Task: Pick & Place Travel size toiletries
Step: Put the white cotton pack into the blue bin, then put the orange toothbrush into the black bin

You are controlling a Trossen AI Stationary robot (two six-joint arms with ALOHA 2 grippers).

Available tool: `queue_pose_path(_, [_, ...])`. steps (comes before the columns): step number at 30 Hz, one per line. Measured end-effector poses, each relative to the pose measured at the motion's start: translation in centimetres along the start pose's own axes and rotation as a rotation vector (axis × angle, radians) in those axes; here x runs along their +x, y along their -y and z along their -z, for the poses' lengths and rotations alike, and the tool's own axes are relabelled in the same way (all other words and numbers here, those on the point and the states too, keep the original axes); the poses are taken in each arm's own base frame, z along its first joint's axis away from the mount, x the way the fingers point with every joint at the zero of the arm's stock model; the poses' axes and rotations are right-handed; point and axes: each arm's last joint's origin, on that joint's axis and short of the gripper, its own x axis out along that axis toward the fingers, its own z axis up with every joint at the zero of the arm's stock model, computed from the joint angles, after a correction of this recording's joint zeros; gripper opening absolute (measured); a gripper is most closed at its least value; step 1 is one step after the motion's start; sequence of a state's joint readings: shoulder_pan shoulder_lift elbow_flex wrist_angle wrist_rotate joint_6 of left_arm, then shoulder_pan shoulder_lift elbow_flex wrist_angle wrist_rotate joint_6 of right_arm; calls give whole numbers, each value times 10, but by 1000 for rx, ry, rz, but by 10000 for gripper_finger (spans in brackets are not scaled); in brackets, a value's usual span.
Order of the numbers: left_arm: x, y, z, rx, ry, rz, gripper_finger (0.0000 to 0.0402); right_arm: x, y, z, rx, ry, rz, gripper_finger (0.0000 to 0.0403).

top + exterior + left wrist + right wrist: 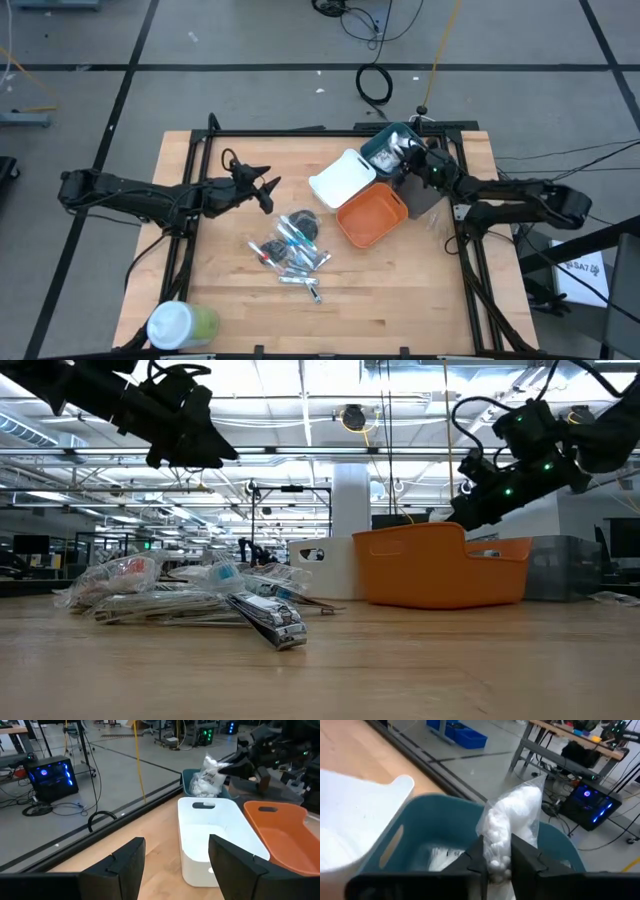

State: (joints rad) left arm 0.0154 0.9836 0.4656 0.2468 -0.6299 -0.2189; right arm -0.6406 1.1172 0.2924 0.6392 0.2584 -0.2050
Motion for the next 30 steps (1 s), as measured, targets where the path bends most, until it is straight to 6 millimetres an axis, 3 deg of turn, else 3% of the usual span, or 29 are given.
queue_pose_path(19, [0,0,0,-29,-4,3,214,-2,6,-8,11,59,127,275])
queue_pose_path(26, [0,0,0,-33,-5,3,214,-3,6,-15,68,135,127,308])
queue_pose_path(30, [0,3,3,-94,-47,102,214,-7,0,-22,128,208,-58,306])
